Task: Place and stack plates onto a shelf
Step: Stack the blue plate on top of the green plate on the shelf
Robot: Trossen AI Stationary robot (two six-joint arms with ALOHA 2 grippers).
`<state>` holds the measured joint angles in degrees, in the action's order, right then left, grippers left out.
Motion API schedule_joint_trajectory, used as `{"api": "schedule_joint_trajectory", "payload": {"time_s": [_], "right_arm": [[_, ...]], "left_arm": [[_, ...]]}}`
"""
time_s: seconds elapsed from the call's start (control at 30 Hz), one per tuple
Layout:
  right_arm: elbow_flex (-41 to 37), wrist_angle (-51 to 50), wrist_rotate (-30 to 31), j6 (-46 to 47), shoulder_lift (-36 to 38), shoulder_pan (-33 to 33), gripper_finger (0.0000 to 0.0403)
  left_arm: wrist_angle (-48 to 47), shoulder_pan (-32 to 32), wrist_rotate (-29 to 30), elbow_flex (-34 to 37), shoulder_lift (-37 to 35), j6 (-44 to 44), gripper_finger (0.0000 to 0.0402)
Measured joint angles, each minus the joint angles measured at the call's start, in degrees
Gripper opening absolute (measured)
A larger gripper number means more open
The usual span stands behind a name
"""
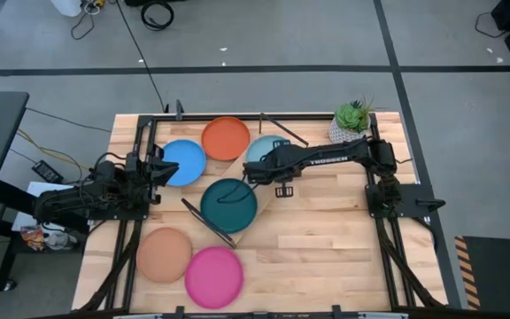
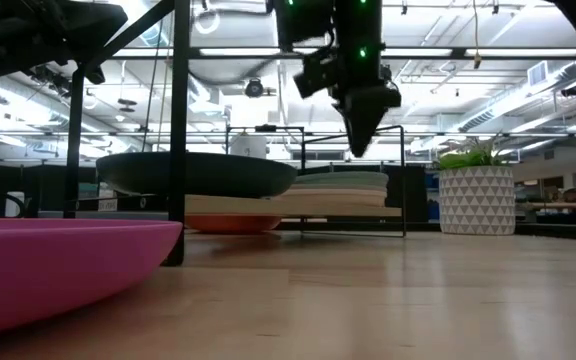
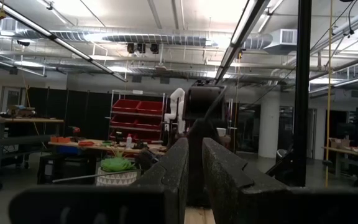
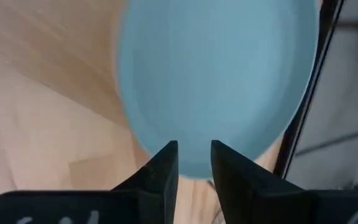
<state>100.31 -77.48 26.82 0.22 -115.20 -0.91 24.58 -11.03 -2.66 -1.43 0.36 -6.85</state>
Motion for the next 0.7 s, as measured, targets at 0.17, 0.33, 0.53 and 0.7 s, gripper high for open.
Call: {"api": "schedule_joint_trajectory", "payload": {"time_s": [0.17,0.33,0.53,0.7], "right_arm": [[-3.9,-1.8,2.5,5.3,0.0,0.0,0.0100],[-7.1,-1.6,3.8,8.9,0.0,-0.1,0.0100],[-7.0,-2.8,5.6,9.1,0.0,0.1,0.0100],[-4.0,-3.0,2.6,9.3,0.0,1.8,0.0100]], "left_arm": [[0.0,0.0,0.0,0.0,0.0,0.0,0.0055],[0.0,0.0,0.0,0.0,0.0,0.0,0.0055],[0.0,0.0,0.0,0.0,0.0,0.0,0.0055],[0.0,0.0,0.0,0.0,0.0,0.0,0.0055]]}}
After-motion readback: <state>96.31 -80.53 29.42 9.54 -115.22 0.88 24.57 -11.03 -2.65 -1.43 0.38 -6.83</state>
